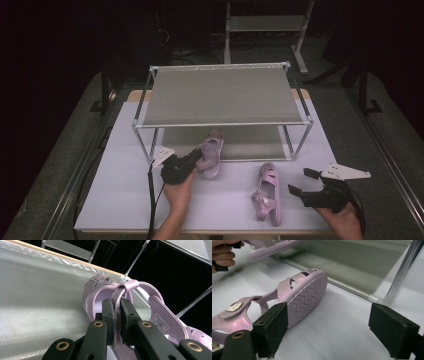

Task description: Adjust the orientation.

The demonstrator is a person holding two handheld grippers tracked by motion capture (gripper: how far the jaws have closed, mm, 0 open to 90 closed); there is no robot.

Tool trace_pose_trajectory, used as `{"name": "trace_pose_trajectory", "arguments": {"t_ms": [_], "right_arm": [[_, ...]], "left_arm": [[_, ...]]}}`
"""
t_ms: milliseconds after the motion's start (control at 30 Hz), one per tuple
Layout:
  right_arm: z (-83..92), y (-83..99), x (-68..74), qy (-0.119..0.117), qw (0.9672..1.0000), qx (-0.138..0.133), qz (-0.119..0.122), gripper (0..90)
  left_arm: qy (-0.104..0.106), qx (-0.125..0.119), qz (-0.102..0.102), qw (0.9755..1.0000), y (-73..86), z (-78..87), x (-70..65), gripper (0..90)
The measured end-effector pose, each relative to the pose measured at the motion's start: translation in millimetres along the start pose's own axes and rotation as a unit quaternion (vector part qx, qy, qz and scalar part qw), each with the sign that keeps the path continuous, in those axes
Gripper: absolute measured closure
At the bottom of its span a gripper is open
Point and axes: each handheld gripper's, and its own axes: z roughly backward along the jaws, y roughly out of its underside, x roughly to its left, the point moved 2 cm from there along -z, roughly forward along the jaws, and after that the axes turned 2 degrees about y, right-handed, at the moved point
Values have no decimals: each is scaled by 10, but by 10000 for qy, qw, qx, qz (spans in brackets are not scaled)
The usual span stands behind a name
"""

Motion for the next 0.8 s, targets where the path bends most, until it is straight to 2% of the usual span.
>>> {"name": "trace_pose_trajectory", "arguments": {"t_ms": [167, 367, 400, 600, 633, 800], "right_arm": [[-5, -3, 16, -9, 10000, 6, 32, 159], [-13, -5, 23, -49, 10000, 12, 49, 159], [-12, -5, 22, -51, 10000, 7, 49, 159], [-9, 5, 25, -80, 10000, 27, 29, 159], [-11, 7, 24, -93, 9999, 29, 26, 159], [-9, 11, 14, -101, 9999, 12, 4, 159]], "left_arm": [[47, 42, 117, 9999, -43, -84, 61, 833], [-16, -54, 49, 10000, -91, -180, 102, 833], [-13, -80, 96, 9999, -87, -201, 123, 833], [-209, -126, 121, 9996, -53, -285, 199, 832], [-242, -204, 139, 9994, -49, -304, 215, 832], [-246, -245, 28, 9994, -64, -331, 227, 832]]}}
